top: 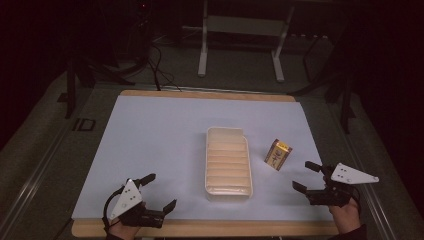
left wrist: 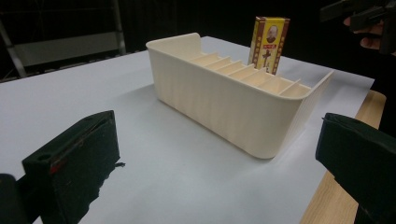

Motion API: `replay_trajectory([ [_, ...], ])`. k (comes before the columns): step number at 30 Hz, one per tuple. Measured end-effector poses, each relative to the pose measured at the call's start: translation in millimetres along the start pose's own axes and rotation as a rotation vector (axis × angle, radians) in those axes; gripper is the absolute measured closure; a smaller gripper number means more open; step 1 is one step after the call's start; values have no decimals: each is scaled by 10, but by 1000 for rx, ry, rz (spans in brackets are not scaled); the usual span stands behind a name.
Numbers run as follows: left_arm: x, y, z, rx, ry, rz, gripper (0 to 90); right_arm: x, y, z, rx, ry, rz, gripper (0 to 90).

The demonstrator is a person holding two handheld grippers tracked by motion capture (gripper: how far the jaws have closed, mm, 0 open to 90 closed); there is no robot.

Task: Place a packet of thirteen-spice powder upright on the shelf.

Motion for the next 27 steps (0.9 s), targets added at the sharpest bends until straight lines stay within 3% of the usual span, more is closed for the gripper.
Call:
replay_trajectory([
  [6,4,-3,-7,5,0,7,0,3,-22,23,-23,8,12,139],
  [11,19,-13,-20,12,-11,24,0,19,-133,109,-119,57,109,138],
  [13,20,-11,-22,12,-11,25,0,44,-180,142,-130,90,159,138],
  [14,21,-9,-24,12,-13,26,0,44,-180,142,-130,90,159,138],
  [15,22,-7,-25,12,-15,27,0,64,-233,172,-151,113,213,138],
  [18,26,-12,-25,12,-14,30,0,68,-271,184,-163,121,244,138],
  [21,29,-12,-31,13,-16,34,0,67,-361,211,-199,157,329,138],
  [27,33,-16,-33,12,-18,39,0,77,-487,214,-212,235,506,139],
])
Point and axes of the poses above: each handheld gripper's, and its own axes: y roughly backward along the jaws, x roughly out of its underside, z roughly to its left, the point moved 4 cm from there along -y, roughly forward along the jaws, and after that the axes turned 4 degrees about x, right-handed, at the moved point
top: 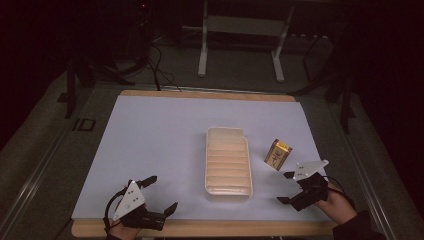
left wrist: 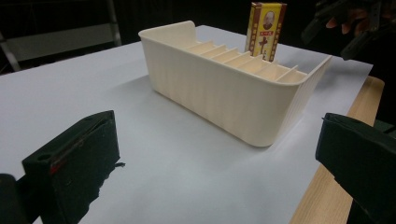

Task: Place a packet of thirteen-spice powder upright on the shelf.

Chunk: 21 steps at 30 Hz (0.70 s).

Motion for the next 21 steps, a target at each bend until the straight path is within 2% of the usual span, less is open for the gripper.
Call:
replay_trajectory([
  [1,2,-3,-1,1,0,2,0,-6,-19,-3,-17,-5,39,141],
  [2,2,-3,-1,1,0,2,0,-6,-19,-3,-17,-5,39,141],
  [3,4,-5,1,1,-1,3,0,-28,-56,1,-46,1,119,142],
  [4,4,-5,1,1,-1,3,0,-28,-56,1,-46,1,119,142],
  [5,7,-7,3,1,1,6,0,-49,-78,0,-50,14,173,142],
  [6,9,-8,3,1,2,7,0,-63,-84,2,-57,8,205,141],
  [12,12,-7,-1,2,0,9,0,-154,-116,-3,-81,27,344,136],
  [18,14,-10,-7,6,-1,12,0,-252,-137,2,-107,41,450,137],
  [21,15,-11,-5,6,-2,14,0,-277,-143,5,-117,43,478,134],
])
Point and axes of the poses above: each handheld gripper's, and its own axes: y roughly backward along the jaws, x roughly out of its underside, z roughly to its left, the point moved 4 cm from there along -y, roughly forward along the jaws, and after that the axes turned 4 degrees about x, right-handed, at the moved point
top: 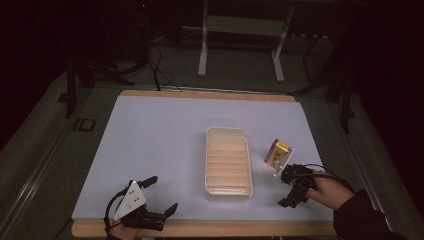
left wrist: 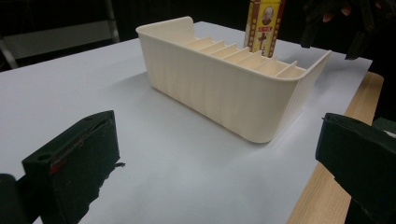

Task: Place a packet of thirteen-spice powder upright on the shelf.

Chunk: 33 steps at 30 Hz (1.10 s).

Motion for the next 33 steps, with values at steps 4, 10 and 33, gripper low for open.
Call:
replay_trajectory([
  [4,2,-1,-1,2,-1,3,0,-65,25,28,-29,17,83,139],
  [10,4,-5,-10,8,-2,4,0,-118,9,53,-68,53,184,140],
  [33,21,-23,-26,18,-12,26,0,-453,523,-32,-33,59,145,141],
])
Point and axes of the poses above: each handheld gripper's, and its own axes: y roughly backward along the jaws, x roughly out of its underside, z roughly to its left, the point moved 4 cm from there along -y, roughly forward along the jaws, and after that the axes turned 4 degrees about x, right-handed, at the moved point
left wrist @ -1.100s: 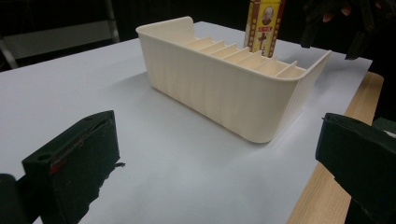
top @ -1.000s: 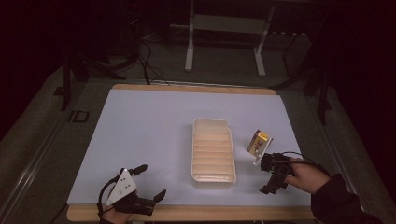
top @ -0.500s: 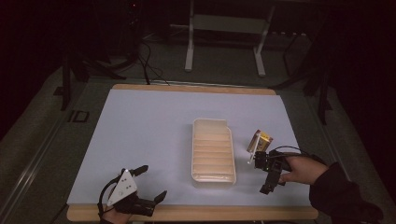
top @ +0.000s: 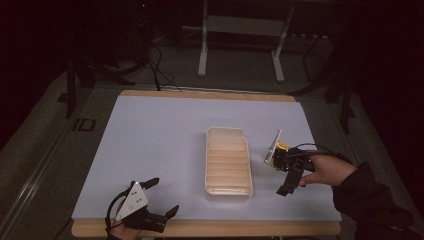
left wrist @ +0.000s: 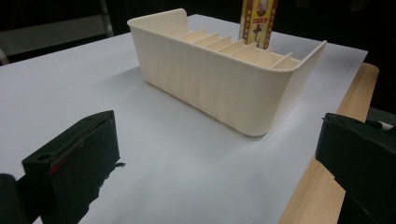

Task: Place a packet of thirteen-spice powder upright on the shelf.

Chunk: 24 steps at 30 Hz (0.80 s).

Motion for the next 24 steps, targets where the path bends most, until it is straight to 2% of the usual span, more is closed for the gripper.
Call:
replay_trajectory([
  [2,3,-2,1,0,-2,5,0,-7,32,-5,4,1,-6,141],
  [3,5,-5,-3,0,-6,7,0,-26,126,-23,21,10,-16,141],
  [8,4,-3,-4,-1,-7,6,0,-49,270,-60,55,27,-17,147],
  [9,5,-1,-3,-1,-6,7,0,-57,353,-88,80,41,-20,152],
  [11,7,-3,-3,-1,-5,7,0,-61,416,-120,90,48,-29,152],
  [18,9,-8,-7,4,-5,10,0,-70,613,-308,146,26,-72,166],
  [20,10,-8,-8,5,-5,12,0,-68,652,-377,156,10,-81,166],
  [24,14,-14,-8,8,-7,15,0,-56,688,-554,168,-51,-74,166],
])
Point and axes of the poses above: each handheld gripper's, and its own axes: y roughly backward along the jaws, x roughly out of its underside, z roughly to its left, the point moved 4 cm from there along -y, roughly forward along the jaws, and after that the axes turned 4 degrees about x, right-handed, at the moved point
